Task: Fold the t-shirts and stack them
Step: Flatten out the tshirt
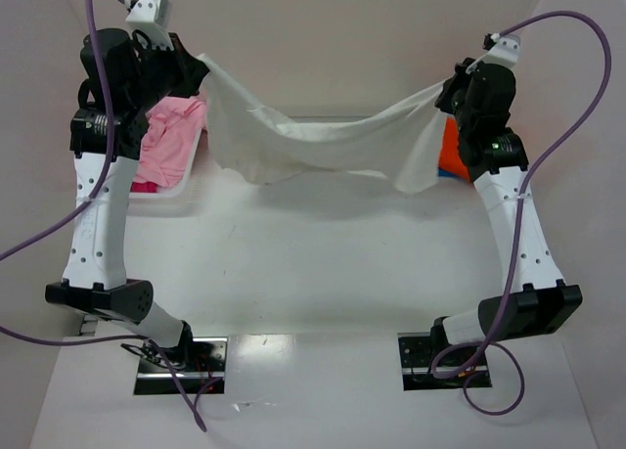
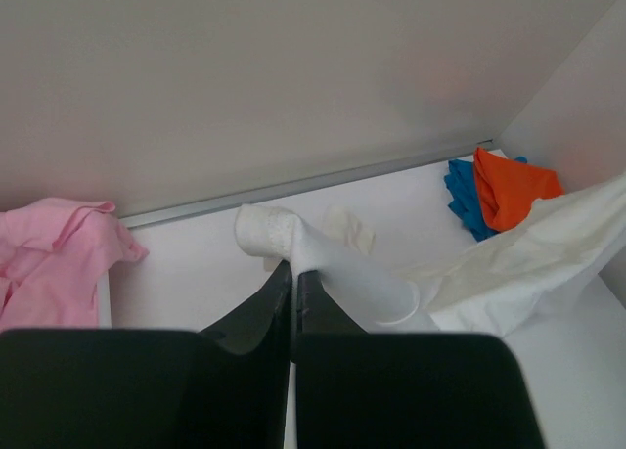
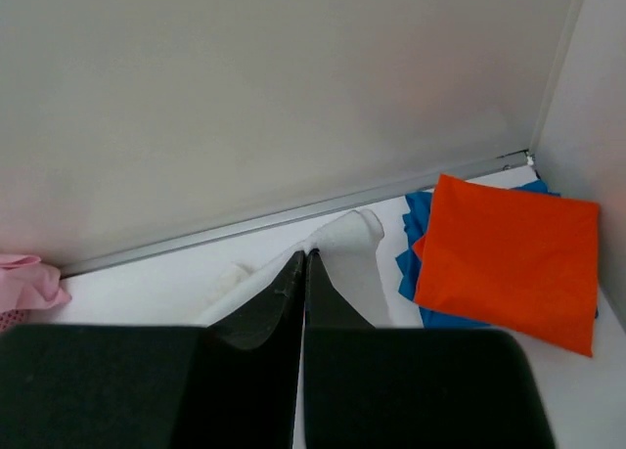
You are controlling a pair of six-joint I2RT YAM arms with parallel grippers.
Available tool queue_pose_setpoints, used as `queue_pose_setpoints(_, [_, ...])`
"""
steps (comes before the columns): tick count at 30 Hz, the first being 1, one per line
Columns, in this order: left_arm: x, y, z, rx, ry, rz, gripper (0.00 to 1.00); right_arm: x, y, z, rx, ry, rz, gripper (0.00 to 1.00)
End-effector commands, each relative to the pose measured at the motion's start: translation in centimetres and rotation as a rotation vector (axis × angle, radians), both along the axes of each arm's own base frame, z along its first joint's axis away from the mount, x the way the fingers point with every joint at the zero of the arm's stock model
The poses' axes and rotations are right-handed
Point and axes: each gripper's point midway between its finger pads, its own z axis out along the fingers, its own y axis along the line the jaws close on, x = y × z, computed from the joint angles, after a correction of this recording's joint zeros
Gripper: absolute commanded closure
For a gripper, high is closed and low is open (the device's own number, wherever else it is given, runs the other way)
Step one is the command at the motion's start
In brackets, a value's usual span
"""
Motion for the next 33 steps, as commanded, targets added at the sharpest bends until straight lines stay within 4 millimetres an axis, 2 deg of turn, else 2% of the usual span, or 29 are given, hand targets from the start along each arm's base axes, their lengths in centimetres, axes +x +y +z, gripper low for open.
queue_pose_setpoints(1, [-0.6, 0.9, 2.6, 0.026, -0.083, 0.032, 1.0, -3.5, 0.1, 1.6, 0.022, -0.046, 0.024, 1.0])
queue_pose_setpoints(2, [-0.6, 0.9, 2.6, 0.026, -0.083, 0.032, 1.0, -4.3, 0.3, 1.3, 0.027, -0.04, 0.039, 1.0])
queue_pose_setpoints(4, [-1.2, 0.8, 2.8, 0.025, -0.084, 0.023, 1.0, -5.4, 0.6, -1.4, 0.048, 0.022, 0.055, 1.0])
queue_pose_setpoints(6, [-1.8, 0.3, 2.3, 0.023, -0.073, -0.012, 1.0, -6.6, 0.7, -7.9, 0.065, 0.165, 0.053, 1.0])
queue_pose_setpoints(8, [-2.2, -0.1, 1.3, 0.025, -0.046, -0.037, 1.0, -8.1, 1.0, -11.3, 0.106, 0.254, 0.054, 1.0])
queue_pose_setpoints(9, [-2.5, -0.1, 1.5, 0.032, -0.055, -0.04, 1.0, -8.7, 1.4, -13.0, 0.134, 0.3, 0.066, 1.0])
queue_pose_setpoints(10, [-2.4, -0.3, 0.4, 0.033, -0.023, -0.053, 1.0, -9.5, 1.7, -15.8, 0.16, 0.364, 0.069, 1.0])
queue_pose_setpoints(12, [-3.4, -0.7, 0.0, 0.041, -0.014, -0.088, 1.0, -11.1, 2.4, -17.9, 0.242, 0.423, 0.071, 1.0])
queue_pose_setpoints(13, [-3.7, -0.9, -0.4, 0.04, -0.007, -0.099, 1.0, -11.9, 2.7, -19.6, 0.268, 0.466, 0.072, 0.97])
queue_pose_setpoints(14, [-4.0, -1.1, -1.0, 0.045, 0.004, -0.119, 1.0, -12.7, 3.2, -20.6, 0.305, 0.498, 0.081, 0.75])
queue_pose_setpoints(17, [-4.6, -2.0, -2.7, 0.039, 0.053, -0.177, 1.0, -13.7, 3.9, -21.4, 0.345, 0.539, 0.1, 0.2])
queue_pose_setpoints(19, [-5.1, -2.4, -3.5, 0.034, 0.076, -0.203, 1.0, -13.9, 3.7, -21.2, 0.342, 0.529, 0.095, 0.03])
queue_pose_setpoints(22, [-5.6, -3.0, -5.1, 0.027, 0.116, -0.25, 1.0, -12.3, 4.0, -20.2, 0.324, 0.479, 0.121, 0.0])
queue_pose_setpoints(23, [-5.8, -3.2, -5.7, 0.029, 0.127, -0.264, 1.0, -11.7, 4.4, -20.5, 0.327, 0.483, 0.14, 0.0])
queue_pose_setpoints(26, [-6.2, -3.7, -8.4, 0.017, 0.201, -0.299, 1.0, -9.5, 6.2, -23.0, 0.333, 0.544, 0.204, 0.0])
queue_pose_setpoints(28, [-6.8, -3.8, -8.9, 0.014, 0.212, -0.309, 1.0, -8.5, 7.6, -23.8, 0.319, 0.556, 0.231, 0.0])
queue_pose_setpoints(32, [-7.9, -4.0, -11.7, -0.003, 0.287, -0.324, 1.0, -6.0, 10.8, -25.9, 0.258, 0.586, 0.272, 0.0])
queue_pose_setpoints(33, [-8.1, -4.0, -11.7, -0.005, 0.286, -0.325, 1.0, -5.8, 11.3, -26.6, 0.252, 0.599, 0.282, 0.0])
